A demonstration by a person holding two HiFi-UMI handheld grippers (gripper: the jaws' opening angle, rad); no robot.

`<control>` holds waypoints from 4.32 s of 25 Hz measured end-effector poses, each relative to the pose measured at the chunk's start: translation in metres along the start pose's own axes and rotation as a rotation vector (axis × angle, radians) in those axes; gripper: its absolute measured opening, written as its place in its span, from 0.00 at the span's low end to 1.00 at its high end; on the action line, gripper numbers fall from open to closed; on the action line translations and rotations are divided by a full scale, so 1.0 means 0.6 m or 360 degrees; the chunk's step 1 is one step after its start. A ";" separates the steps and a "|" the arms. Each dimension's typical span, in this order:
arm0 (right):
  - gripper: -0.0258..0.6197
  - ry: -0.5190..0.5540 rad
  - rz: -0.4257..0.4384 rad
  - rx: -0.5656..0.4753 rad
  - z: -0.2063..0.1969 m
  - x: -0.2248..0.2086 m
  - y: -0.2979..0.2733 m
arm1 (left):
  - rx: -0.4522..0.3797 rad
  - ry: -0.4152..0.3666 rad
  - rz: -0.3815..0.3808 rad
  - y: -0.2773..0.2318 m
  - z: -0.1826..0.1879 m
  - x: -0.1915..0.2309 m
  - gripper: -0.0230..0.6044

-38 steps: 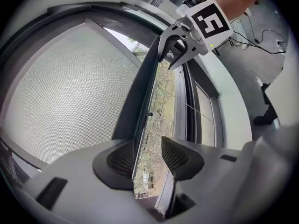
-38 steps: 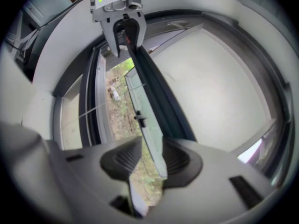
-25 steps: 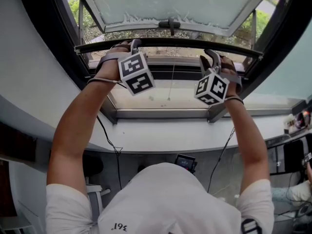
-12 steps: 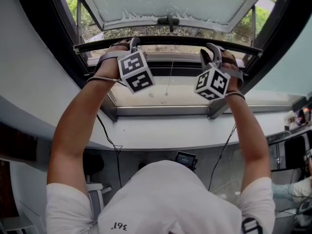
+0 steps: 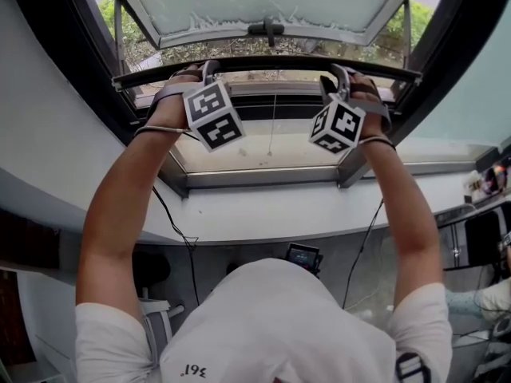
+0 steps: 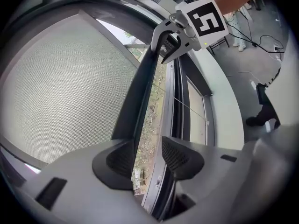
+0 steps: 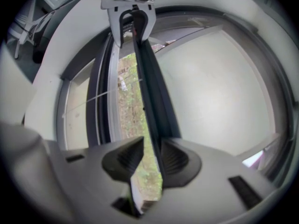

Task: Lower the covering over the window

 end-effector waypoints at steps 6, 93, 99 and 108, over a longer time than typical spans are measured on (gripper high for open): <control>0.22 -0.0010 0.0098 0.0050 -0.004 0.020 -0.003 | 0.0019 0.0014 -0.0047 -0.007 -0.009 -0.018 0.32; 0.22 -0.0074 0.0428 0.0149 -0.051 0.185 -0.037 | 0.0049 0.0120 -0.0232 -0.090 -0.087 -0.165 0.46; 0.24 -0.0105 0.0488 0.0154 -0.048 0.181 -0.035 | 0.0053 0.0147 -0.0253 -0.086 -0.085 -0.160 0.46; 0.24 -0.0082 0.0482 0.0129 -0.049 0.183 -0.034 | 0.0034 0.0131 -0.0245 -0.083 -0.088 -0.160 0.46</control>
Point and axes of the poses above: the fingertips, and each gripper's own axes: y backward along the fingers, x to its left, z out of its top, the point moved 4 cm from there along y, backward along the fingers, and after that the axes turned 15 degrees about -x, right-handed, at the moved point
